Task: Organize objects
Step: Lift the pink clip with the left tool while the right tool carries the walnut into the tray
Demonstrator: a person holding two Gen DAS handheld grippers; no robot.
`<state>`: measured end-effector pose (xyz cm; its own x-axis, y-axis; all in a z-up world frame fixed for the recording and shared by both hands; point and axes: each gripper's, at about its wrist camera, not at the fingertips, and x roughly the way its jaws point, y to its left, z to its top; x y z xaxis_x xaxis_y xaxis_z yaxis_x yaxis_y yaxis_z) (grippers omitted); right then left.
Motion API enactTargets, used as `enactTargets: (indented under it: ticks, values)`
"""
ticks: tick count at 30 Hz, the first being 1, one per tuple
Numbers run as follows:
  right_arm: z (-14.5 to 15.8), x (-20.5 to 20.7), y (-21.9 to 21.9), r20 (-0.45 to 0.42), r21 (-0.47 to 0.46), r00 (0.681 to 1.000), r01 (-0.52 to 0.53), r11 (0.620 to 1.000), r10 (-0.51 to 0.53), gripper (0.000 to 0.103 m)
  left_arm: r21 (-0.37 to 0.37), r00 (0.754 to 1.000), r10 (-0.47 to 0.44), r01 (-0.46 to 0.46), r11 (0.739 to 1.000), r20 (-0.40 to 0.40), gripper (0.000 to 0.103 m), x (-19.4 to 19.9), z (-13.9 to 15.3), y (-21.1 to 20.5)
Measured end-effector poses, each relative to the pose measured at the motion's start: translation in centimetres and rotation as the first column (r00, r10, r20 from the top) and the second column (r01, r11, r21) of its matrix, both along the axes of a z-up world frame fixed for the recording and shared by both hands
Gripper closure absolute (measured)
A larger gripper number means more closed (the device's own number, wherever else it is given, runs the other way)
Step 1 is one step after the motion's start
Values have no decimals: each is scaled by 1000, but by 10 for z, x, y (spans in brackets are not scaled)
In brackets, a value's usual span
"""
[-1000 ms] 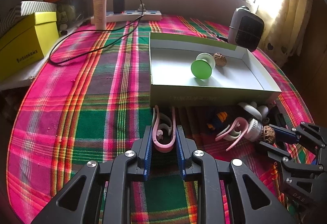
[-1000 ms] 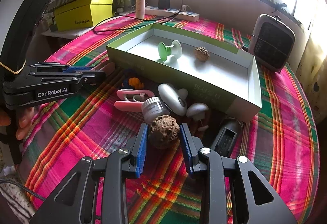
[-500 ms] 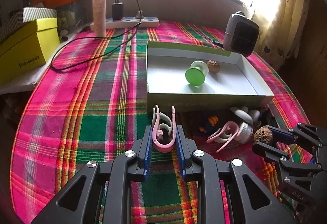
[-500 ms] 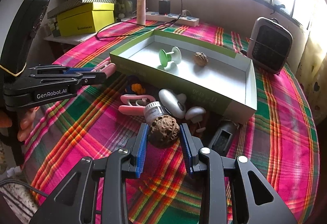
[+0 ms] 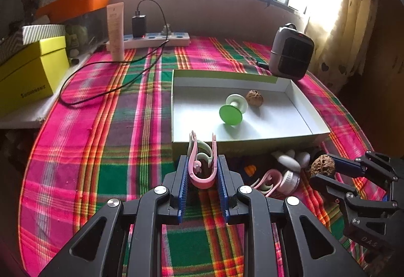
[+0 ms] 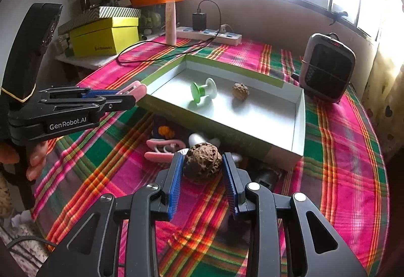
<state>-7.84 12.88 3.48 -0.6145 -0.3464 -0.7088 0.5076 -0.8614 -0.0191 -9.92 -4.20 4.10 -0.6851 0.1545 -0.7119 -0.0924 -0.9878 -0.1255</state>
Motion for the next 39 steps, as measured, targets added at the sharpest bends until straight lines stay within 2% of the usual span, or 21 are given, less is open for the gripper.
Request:
enactTargets:
  ticks: [19,39]
  values:
    - [6,-26,-2,-6,3,1000,20,1000,-20,71,-11,1000,-4,4,1000,-10,83,-25,6,5]
    - [0,-88,7,22,10,993,116,993,-116,70,-23,1000,-4,4,1000,-9,83,-69,1,9]
